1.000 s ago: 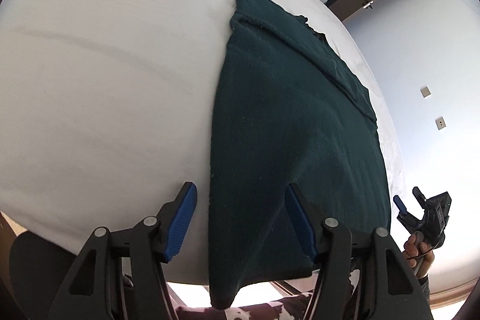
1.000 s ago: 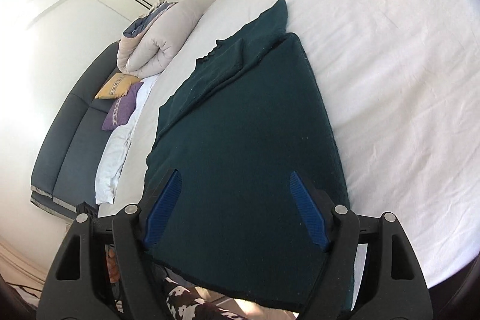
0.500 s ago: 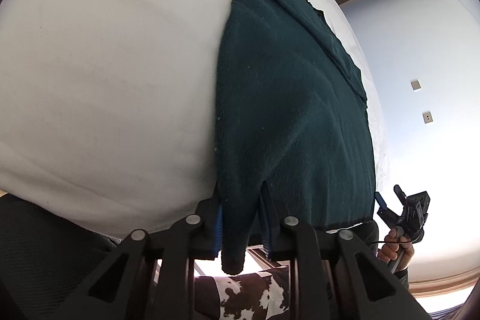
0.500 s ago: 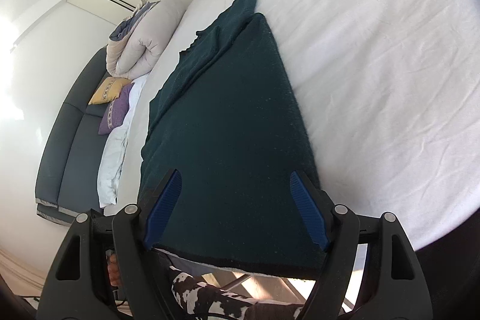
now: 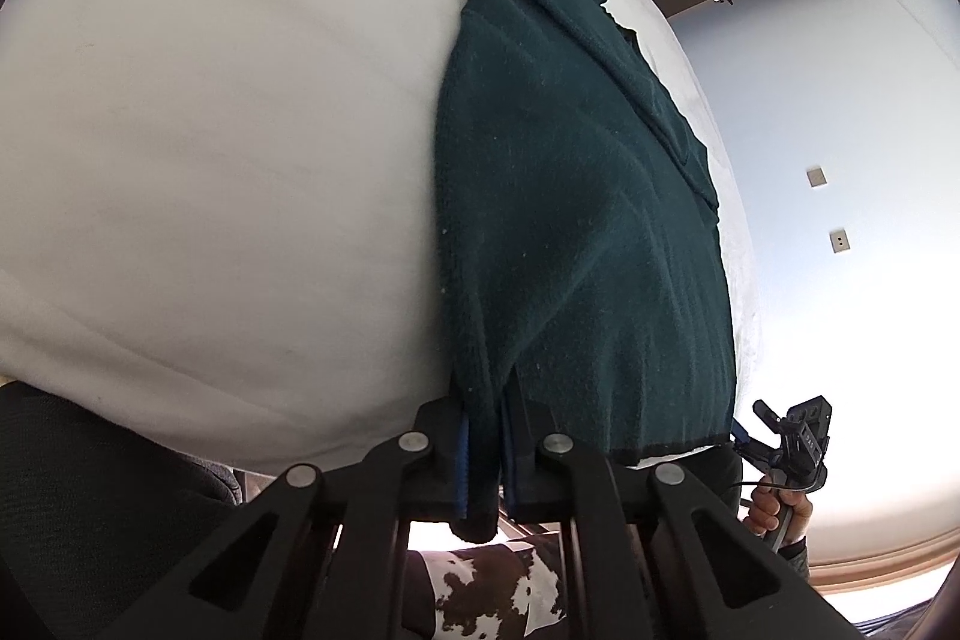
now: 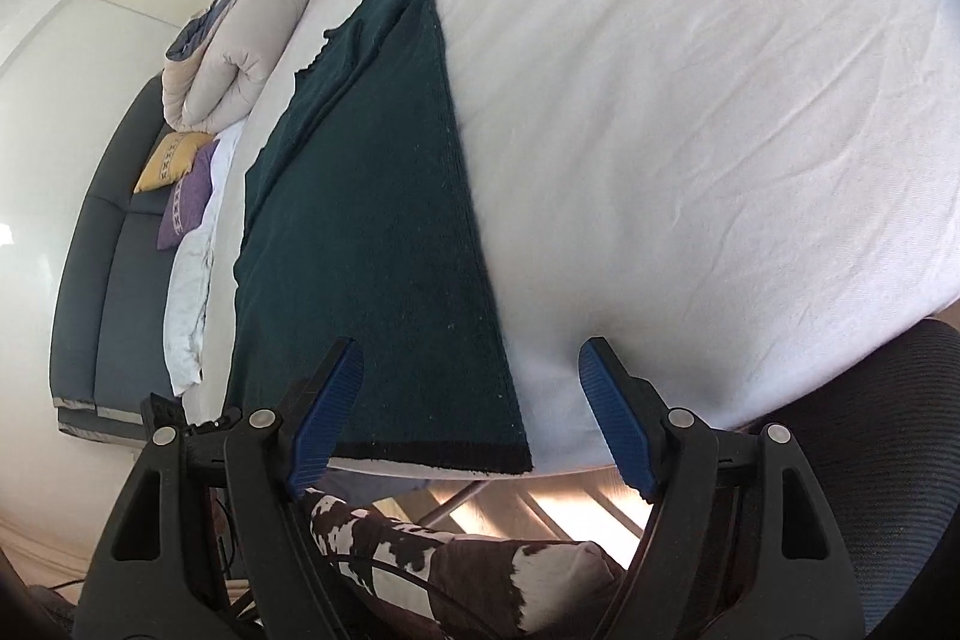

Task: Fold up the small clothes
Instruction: 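Grasp the sweater hem with both grippers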

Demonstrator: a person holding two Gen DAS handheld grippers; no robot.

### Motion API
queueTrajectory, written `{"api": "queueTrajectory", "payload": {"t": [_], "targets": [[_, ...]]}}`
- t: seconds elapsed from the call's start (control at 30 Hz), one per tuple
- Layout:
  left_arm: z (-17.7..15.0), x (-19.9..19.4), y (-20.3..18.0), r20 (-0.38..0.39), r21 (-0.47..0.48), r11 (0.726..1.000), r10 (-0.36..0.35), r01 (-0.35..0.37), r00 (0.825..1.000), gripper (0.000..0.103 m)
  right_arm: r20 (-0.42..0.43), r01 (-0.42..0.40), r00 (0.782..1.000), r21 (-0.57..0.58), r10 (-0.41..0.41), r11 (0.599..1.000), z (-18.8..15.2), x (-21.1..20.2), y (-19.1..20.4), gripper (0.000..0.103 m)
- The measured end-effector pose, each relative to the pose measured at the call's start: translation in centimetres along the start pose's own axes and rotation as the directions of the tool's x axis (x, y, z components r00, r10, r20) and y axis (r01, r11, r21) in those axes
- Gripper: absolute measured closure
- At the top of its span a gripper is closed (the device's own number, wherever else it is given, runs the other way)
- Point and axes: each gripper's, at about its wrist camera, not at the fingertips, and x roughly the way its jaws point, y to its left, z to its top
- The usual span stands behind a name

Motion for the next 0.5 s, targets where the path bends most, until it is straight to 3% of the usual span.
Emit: {"api": "queueTrajectory", "payload": {"t": [0.07,0.2,0.3,0.5], "targets": [[-0.1,-0.2,0.1,-0.002,0.004,1.000,-0.002,0.002,1.000,0.094,-0.034,-0.017,0.999,0.002,0.018,1.000,-0.1,0.4,0.2,0.030],[-0.2,-0.4,0.6,-0.005,-0.002,1.000,-0.014,0.014,1.000,0.095,-0.111,-0.049,0.992,0.043,0.054,0.998,-0.5,1.6,0.2,0.047],[-0.2,-0.6,1.0,-0.005,-0.006,1.000,-0.018,0.018,1.000,0.095,-0.114,-0.059,0.991,0.062,0.065,0.996,-0.7,2.2,0.0,0.058],[-0.4,-0.7,0.9,-0.005,-0.002,1.000,-0.019,0.019,1.000,0.095,-0.114,-0.072,0.990,0.099,0.083,0.992,-1.1,2.5,-1.0,0.089]]}}
